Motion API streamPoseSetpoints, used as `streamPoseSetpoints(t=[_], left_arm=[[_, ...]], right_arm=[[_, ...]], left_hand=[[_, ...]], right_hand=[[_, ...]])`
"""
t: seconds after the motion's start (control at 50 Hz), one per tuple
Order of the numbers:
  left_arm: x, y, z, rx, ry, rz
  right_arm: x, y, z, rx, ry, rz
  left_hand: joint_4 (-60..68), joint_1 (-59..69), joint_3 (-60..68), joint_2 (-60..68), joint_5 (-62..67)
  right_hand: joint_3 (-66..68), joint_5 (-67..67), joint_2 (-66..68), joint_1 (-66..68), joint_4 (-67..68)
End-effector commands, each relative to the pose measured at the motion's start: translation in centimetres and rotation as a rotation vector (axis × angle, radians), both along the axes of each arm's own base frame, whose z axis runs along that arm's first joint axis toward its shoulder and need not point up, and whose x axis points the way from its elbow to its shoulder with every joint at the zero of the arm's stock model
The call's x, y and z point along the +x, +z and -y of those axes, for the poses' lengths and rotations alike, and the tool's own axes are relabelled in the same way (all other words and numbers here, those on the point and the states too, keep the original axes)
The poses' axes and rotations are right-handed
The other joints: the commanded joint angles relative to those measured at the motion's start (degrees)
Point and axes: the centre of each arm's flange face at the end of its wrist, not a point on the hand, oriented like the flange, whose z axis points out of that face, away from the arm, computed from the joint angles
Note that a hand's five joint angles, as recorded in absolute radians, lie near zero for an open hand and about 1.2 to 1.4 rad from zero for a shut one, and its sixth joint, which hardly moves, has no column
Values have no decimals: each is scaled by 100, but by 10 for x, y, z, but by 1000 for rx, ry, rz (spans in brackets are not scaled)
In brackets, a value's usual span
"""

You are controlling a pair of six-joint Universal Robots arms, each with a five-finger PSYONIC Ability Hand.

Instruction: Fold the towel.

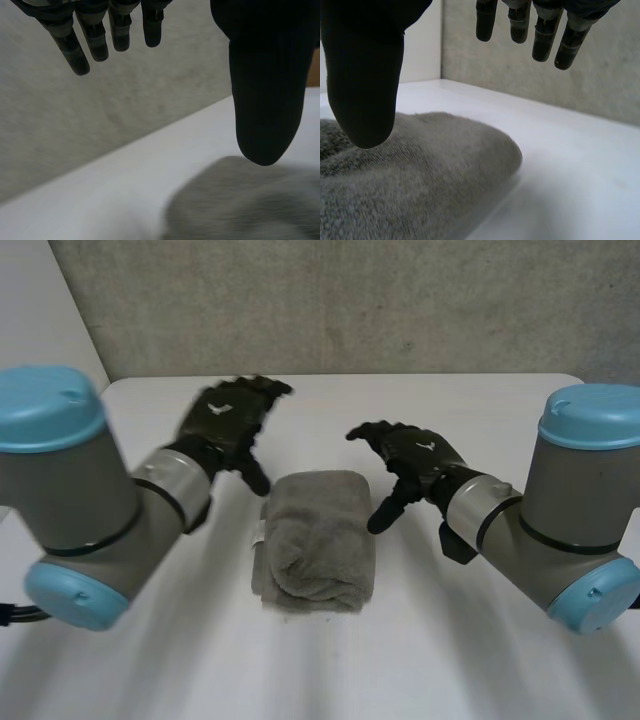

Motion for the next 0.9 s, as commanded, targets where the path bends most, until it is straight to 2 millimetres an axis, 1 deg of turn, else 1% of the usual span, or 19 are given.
streamPoseSetpoints(t=[0.02, 0.06, 0.08, 0.12, 0.18, 0.22, 0.24, 0.28, 0.32, 0.34, 0.38, 0.4, 0.44, 0.46, 0.5, 0.6, 0.78, 0.88, 0.9], left_arm=[[-26, -38, -16, 228, -48, -25], [-23, -54, -14, 271, 0, -3], [-23, -54, -14, 271, 1, -3], [-15, -63, -9, 276, 85, 26], [-10, -66, -6, 276, 125, 37], [-2, -71, -1, 283, 175, 50], [-2, -71, -1, 283, 176, 51], [2, -77, -2, 299, 183, 64], [3, -79, -3, 305, 184, 70], [3, -79, -3, 305, 184, 70], [4, -85, -4, 306, 180, 95], [4, -85, -4, 306, 180, 95], [3, -95, -4, 297, 166, 149], [3, -95, -4, 297, 166, 150], [6, -106, -4, 296, 158, 202], [8, -117, -5, 289, 154, 226], [7, -118, -3, 277, 153, 223], [6, -110, -1, 260, 153, 209], [6, -102, 1, 244, 155, 195]], right_arm=[[-10, -16, 9, 94, -44, -13], [-8, -18, 9, 97, -41, -15], [-8, -18, 9, 97, -41, -15], [-5, -20, 11, 100, -37, -14], [-3, -21, 12, 98, -38, -14], [1, -26, 14, 102, -38, -18], [1, -26, 14, 102, -38, -18], [15, -34, 9, 105, -6, -27], [24, -38, 6, 106, 9, -33], [24, -38, 6, 106, 9, -34], [32, -50, 5, 114, 2, -62], [32, -50, 5, 114, 2, -62], [34, -64, 10, 134, -25, -98], [34, -64, 10, 134, -26, -98], [35, -76, 13, 149, -36, -133], [36, -84, 16, 118, -21, -190], [36, -82, 16, 82, -4, -224], [36, -69, 15, 59, 2, -209], [36, -58, 13, 41, 7, -193]], left_hand=[[201, 226, 189, 184, 64], [201, 226, 189, 184, 64], [201, 226, 189, 184, 64], [184, 210, 173, 167, 47], [167, 193, 156, 150, 30], [167, 193, 156, 150, 30], [167, 193, 156, 150, 30], [167, 193, 156, 150, 30], [167, 193, 156, 150, 30], [167, 193, 156, 150, 30], [151, 176, 139, 133, 14], [151, 176, 139, 133, 14], [134, 159, 122, 117, -3], [134, 159, 122, 116, -3], [117, 142, 105, 100, -20], [100, 125, 88, 83, -37], [100, 125, 88, 83, -37], [100, 125, 88, 83, -37], [100, 125, 88, 83, -37]], right_hand=[[38, -104, 8, -46, -3], [38, -104, 8, -46, -3], [38, -104, 8, -46, -3], [38, -104, 8, -46, -3], [38, -104, 8, -46, -3], [38, -104, 8, -46, -3], [38, -104, 8, -46, -3], [38, -104, 8, -46, -3], [38, -104, 8, -46, -3], [38, -104, 8, -46, -3], [38, -104, 8, -46, -3], [38, -104, 8, -46, -3], [38, -104, 8, -46, -3], [38, -104, 8, -46, -3], [38, -104, 8, -46, -3], [38, -104, 8, -46, -3], [38, -104, 8, -46, -3], [38, -104, 8, -46, -3], [38, -104, 8, -46, -3]])
